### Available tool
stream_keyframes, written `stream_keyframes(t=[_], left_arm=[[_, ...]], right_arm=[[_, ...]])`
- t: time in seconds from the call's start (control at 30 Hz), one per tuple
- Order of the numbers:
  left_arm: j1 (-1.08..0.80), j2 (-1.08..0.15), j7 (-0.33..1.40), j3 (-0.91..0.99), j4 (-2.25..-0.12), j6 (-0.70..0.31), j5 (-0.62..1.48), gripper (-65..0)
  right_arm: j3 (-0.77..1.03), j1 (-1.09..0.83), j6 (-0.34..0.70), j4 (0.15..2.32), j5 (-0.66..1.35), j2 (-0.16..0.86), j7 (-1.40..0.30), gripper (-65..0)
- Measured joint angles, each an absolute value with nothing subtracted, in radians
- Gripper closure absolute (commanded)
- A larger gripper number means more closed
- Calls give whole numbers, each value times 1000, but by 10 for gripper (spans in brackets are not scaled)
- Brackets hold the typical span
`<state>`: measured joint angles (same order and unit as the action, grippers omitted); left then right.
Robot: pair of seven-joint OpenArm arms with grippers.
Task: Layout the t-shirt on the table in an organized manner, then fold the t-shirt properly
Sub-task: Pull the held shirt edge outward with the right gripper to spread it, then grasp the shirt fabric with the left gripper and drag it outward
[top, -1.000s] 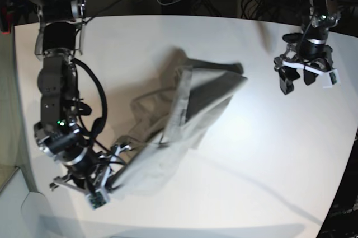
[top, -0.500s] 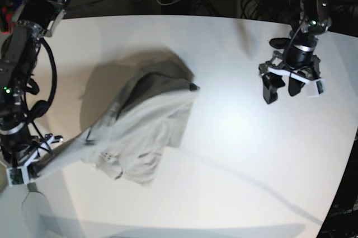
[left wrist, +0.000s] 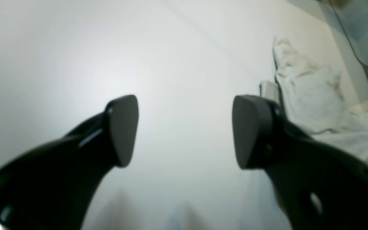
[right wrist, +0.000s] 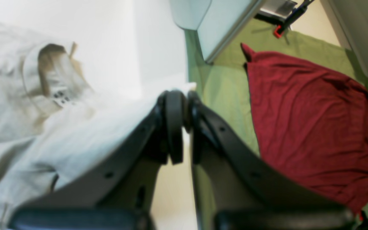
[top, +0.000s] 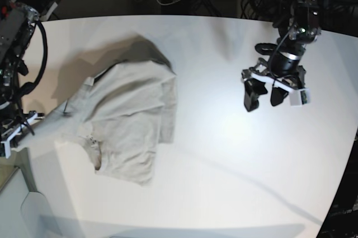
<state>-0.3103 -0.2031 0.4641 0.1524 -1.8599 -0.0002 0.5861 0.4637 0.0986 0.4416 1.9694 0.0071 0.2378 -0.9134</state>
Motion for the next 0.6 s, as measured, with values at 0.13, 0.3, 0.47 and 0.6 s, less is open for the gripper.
stream_keyframes(t=[0.13,0.3,0.47,0.6], left_arm=[[-309,-202,464,151,-1860,0,585,-442],[-243,-205,466,88,-1855,1,585,-443],[-148,-205,461,-38,-1827,1,578,-443],[-42,-181,463,-138,-1726,0,581,-443]], right_arm=[[497,73,442,1948,4,230,-931,-134],[554,76,442,1934,4,201,-923,-319],[582,49,442,1937,2,198,-920,-367],[575,31,441,1937,10,179,-913,-367]])
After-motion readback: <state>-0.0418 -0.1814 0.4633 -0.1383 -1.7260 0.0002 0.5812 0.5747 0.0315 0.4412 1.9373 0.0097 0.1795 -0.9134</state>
